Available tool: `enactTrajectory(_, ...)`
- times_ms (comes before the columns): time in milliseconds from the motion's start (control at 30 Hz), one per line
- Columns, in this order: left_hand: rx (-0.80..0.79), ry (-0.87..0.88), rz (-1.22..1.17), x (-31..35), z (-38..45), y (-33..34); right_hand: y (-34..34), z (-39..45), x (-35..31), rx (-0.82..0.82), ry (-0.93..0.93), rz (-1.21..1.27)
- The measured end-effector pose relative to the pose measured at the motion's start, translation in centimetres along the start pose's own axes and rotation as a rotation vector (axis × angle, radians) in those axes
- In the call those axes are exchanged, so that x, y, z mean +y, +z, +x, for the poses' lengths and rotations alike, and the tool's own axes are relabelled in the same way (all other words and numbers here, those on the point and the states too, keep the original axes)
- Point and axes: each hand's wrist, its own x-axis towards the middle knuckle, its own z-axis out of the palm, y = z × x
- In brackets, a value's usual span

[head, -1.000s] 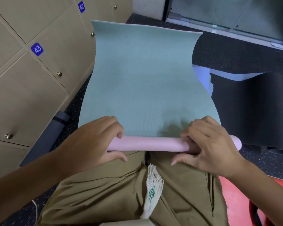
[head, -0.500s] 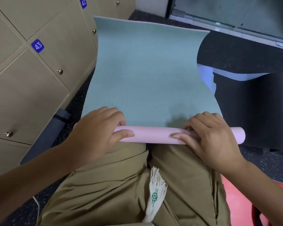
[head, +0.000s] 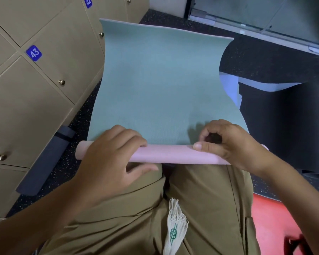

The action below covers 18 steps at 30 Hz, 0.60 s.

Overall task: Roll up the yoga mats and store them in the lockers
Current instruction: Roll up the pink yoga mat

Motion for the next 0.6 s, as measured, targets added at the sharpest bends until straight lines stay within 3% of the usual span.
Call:
enactTrajectory(167, -0.063, 0.000, 0.003, -0.9, 0.9, -0.1, 0.2, 0.3, -0.7, 0.125, 0.011, 0.080)
enactTrajectory(367, -0.113, -0.105, -0.064, -1.6, 2.5, 0.1, 2.3, -0.8, -0.7, 0.459, -0.123, -0.337)
enactTrajectory(467, -0.139, -0.191, -0.111, -1.8, 3.4, 0.0, 2.7, -1.7, -0.2, 0.474, -0.222, -0.473)
enactTrajectory(600, -0.214, -0.350, -0.218, -2.0, 4.7, -0.4, 2.8, -1.9, 0.4, 0.458, -0.198, -0.510)
